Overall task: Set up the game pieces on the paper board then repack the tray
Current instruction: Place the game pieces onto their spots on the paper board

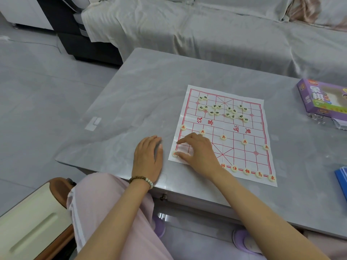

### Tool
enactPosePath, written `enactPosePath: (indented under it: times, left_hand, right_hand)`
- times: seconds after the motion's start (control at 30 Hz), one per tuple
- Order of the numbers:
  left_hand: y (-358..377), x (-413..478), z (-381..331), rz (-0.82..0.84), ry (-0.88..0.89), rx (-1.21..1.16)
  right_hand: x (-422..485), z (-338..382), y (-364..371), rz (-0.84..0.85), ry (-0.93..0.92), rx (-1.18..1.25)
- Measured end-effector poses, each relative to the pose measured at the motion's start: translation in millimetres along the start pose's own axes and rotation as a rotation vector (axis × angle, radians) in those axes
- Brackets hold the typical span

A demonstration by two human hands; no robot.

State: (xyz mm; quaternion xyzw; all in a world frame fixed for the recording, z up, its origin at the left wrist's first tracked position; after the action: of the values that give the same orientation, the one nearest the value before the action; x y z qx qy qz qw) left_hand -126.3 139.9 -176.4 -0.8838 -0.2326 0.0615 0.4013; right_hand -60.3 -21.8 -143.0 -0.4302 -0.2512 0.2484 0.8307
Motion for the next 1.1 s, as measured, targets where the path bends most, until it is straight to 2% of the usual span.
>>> enactPosePath:
  times: [0.13, 0.23, 0.33, 0.43, 0.63, 1.1]
  left_hand:
    - [-4.5, 2.5, -8.2, -0.010, 0.004, -0.073]
    - [-4.2, 8.2, -30.5, 0.074, 0.023, -0.056]
    - [8.3, 18.1, -59.1, 0.215, 0.037, 0.073]
    - [23.2, 27.4, -76.8, 0.264, 0.040, 0.194]
    - [38.0, 37.7, -90.4, 0.232, -0.019, 0.270]
    - [30.9, 52.0, -86.8, 0.240, 0.039, 0.352]
  right_hand:
    - [-3.9, -29.1, -36.6, -0.134, 0.166, -0.003]
    - [-10.5, -51.2, -48.2, -0.105, 0.302, -0.066]
    - [-12.0, -55.7, -45.8, -0.005, 0.286, -0.098]
    - [-10.2, -55.2, -40.2, 0.038, 0.274, -0.135]
    - [-8.3, -57.7, -34.3, 0.010, 0.263, -0.198]
    - [-8.3, -65.0, -30.6, 0.034, 0.251, -0.167]
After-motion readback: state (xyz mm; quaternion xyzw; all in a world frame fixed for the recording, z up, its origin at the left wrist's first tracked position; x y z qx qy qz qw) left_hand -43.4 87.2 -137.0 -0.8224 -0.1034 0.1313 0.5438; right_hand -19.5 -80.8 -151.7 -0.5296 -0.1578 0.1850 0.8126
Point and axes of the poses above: each hand's wrist, its own x-axis towards the middle knuckle, its own y-axis out of the palm, z = x × y, the point moved 1 cm from there along x, towards the middle knuckle, and after that the axes turned 10 degrees about -y, right-handed, at the moved point
